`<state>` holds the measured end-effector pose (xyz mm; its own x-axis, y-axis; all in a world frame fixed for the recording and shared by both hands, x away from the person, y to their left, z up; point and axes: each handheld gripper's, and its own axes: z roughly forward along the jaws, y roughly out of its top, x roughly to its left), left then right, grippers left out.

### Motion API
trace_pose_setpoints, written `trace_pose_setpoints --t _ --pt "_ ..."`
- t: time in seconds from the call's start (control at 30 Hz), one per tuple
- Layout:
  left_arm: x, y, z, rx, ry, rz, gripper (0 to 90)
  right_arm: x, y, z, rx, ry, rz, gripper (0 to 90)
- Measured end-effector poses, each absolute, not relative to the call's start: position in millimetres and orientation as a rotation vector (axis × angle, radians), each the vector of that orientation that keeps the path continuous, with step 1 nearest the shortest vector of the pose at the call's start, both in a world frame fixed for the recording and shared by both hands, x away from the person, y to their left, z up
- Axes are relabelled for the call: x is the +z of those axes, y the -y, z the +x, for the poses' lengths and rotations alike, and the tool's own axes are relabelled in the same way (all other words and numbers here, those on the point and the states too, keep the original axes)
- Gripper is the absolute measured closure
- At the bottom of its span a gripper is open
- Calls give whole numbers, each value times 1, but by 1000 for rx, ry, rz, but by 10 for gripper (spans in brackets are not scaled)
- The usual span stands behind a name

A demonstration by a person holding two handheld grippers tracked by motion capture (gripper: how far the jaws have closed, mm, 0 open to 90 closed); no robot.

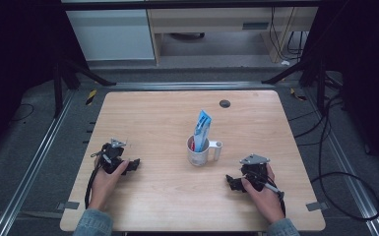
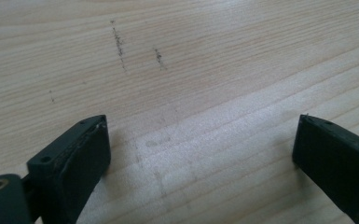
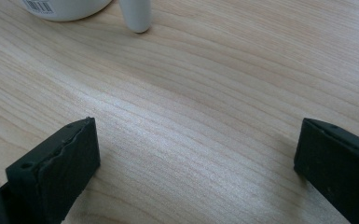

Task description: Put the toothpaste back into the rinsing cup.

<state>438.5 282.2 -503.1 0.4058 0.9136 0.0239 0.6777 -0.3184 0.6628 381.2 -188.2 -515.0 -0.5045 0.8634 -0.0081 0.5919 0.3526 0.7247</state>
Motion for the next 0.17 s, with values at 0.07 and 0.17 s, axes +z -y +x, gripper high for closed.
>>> trace_pose_setpoints --t 0.07,0.17 --pt "-506 -285 439 556 -1330 2073 0 -515 188 381 951 -2231 1275 4" --pt "-509 -290 440 568 -1314 2042 0 -515 188 381 950 -2231 1273 4"
